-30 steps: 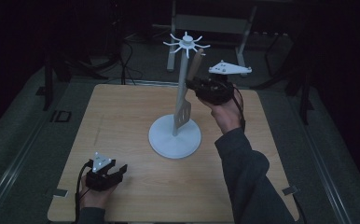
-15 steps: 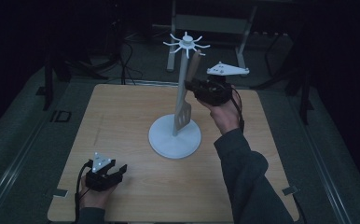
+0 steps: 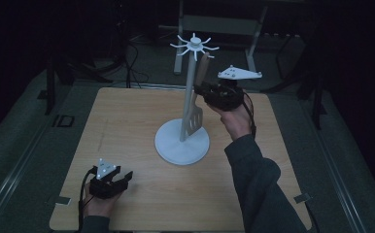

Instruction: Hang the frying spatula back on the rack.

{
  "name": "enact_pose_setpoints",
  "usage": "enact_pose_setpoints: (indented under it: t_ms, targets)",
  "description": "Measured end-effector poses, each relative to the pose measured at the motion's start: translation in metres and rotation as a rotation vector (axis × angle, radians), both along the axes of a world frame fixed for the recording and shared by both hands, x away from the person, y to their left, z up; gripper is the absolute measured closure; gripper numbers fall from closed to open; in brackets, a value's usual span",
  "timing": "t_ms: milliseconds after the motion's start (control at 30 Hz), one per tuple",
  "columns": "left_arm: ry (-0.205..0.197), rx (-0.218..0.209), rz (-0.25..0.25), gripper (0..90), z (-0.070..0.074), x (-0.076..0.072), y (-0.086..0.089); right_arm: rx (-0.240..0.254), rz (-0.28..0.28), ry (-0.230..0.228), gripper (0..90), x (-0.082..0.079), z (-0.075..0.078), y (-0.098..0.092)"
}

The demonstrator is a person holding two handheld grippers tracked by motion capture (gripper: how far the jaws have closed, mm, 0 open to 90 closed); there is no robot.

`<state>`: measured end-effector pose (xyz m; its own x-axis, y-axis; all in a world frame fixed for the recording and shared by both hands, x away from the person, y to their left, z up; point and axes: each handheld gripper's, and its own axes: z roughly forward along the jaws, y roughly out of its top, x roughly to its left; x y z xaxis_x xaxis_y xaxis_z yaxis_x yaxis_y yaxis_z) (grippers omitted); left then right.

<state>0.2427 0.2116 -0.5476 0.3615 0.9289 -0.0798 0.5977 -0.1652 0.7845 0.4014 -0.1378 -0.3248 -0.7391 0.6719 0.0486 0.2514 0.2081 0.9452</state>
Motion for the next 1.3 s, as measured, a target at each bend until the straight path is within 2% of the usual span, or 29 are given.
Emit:
enact_pose_setpoints:
  t_ms: [167,467,533,567,900,1100,1300]
  targets:
    - [0.002,0.002,-0.003,46.9,0.000,0.000,0.000,0.001,-0.002,-0.001,72.1,0.000,-0.002,-0.002]
    - [0.003,0.003,-0.004,46.9,0.000,0.000,0.000,-0.012,-0.007,-0.003,61.2,0.000,-0.006,-0.004]
    - [0.003,0.003,-0.004,46.9,0.000,0.000,0.000,-0.012,-0.009,-0.003,61.2,-0.001,-0.006,-0.005]
    - [0.001,0.001,-0.003,46.9,0.000,0.000,0.000,-0.013,-0.014,-0.001,57.5,-0.001,-0.007,-0.006]
    - [0.002,0.002,-0.001,46.8,0.000,0.000,0.000,-0.038,-0.026,-0.013,45.3,-0.006,-0.009,-0.009]
    - [0.001,0.003,0.000,46.6,0.000,0.001,0.000,-0.051,-0.035,-0.010,40.3,-0.009,-0.015,-0.012]
    - [0.005,0.009,-0.002,46.6,-0.001,0.001,-0.001,-0.063,-0.052,0.000,38.8,-0.016,-0.031,-0.020]
